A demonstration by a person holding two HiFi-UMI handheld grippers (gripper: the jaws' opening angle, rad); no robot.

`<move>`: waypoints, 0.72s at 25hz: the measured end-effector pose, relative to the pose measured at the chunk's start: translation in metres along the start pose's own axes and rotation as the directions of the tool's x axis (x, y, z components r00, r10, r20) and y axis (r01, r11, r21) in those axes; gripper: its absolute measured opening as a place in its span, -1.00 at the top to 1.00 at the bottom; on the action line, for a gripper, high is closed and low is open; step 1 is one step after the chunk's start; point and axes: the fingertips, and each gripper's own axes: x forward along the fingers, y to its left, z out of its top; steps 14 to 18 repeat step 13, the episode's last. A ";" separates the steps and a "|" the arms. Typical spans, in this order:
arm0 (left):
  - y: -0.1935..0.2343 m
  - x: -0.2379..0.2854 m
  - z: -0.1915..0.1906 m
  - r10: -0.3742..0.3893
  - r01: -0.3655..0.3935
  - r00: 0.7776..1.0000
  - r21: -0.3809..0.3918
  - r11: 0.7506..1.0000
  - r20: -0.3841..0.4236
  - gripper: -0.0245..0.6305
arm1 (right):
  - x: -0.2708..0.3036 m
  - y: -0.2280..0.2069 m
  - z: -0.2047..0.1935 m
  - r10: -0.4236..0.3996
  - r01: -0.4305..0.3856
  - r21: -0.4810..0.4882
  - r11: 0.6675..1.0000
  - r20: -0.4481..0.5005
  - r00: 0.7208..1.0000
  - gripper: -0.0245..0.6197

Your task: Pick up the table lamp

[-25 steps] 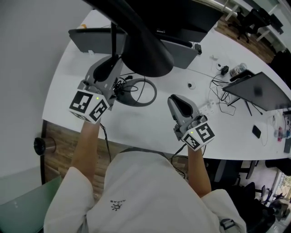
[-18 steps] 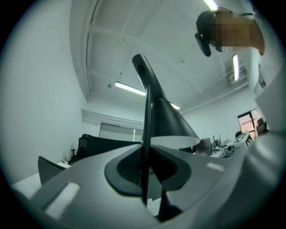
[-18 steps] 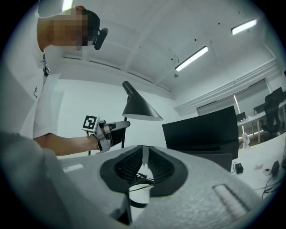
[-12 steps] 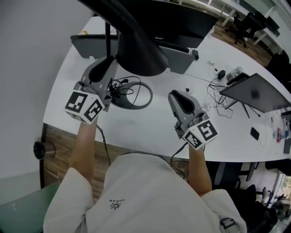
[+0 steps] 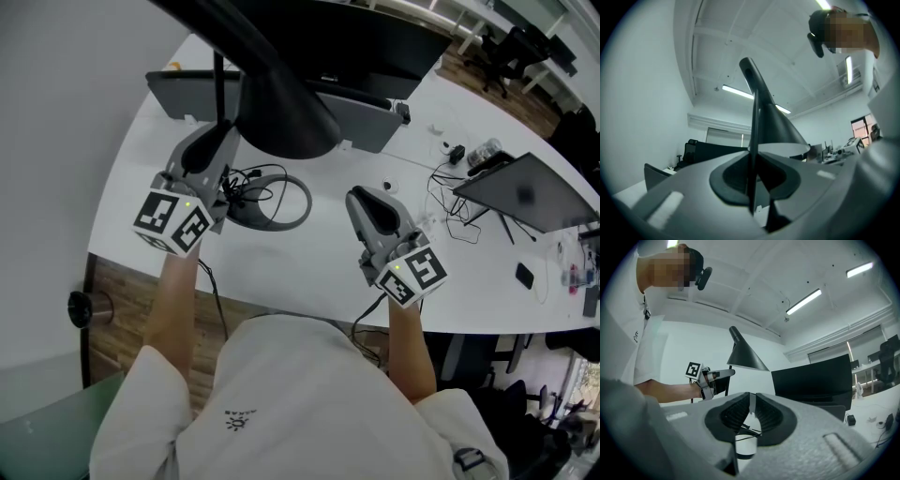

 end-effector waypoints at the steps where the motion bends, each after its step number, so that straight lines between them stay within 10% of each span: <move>1: 0.001 0.000 0.000 0.000 0.000 1.000 -0.005 1.000 0.000 0.79 | 0.001 0.000 0.000 -0.001 0.001 0.001 1.000 0.001 1.000 0.80; 18: -0.004 0.002 -0.007 -0.006 0.006 1.000 0.025 1.000 -0.007 0.79 | 0.001 -0.001 -0.004 -0.004 0.004 0.002 1.000 -0.003 1.000 0.80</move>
